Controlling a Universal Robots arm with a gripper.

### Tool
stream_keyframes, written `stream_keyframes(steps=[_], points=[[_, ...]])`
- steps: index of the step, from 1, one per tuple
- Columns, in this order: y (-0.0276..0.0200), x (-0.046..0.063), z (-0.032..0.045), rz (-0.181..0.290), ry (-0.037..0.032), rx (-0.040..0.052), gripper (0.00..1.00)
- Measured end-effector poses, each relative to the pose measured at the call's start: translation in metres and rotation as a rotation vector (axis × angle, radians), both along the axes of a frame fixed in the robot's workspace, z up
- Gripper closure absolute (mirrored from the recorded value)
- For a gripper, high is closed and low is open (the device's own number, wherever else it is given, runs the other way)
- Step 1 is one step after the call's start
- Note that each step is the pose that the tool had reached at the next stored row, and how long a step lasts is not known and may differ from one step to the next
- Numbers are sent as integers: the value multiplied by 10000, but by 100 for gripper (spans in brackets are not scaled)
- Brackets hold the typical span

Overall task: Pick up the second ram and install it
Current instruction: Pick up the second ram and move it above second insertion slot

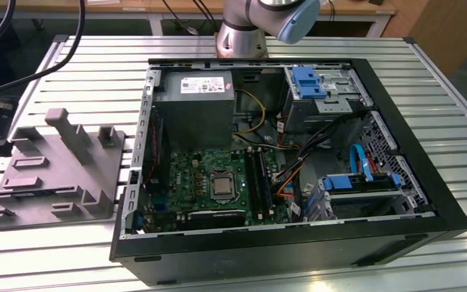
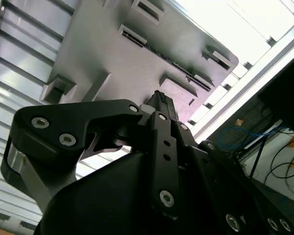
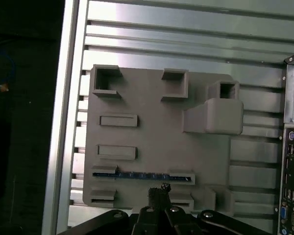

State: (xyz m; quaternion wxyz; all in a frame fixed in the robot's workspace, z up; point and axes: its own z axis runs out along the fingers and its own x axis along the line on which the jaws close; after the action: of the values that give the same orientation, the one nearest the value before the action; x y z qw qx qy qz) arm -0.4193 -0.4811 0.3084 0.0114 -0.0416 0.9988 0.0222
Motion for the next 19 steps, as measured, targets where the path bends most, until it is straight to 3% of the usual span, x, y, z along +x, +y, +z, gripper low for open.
stream_keyframes(steps=[4,11,19], points=[[-1,1,-7,694,-1,-52,90],[0,0,-13,1734,5,-282,90],[0,0,-21,3058,0,-456,90]])
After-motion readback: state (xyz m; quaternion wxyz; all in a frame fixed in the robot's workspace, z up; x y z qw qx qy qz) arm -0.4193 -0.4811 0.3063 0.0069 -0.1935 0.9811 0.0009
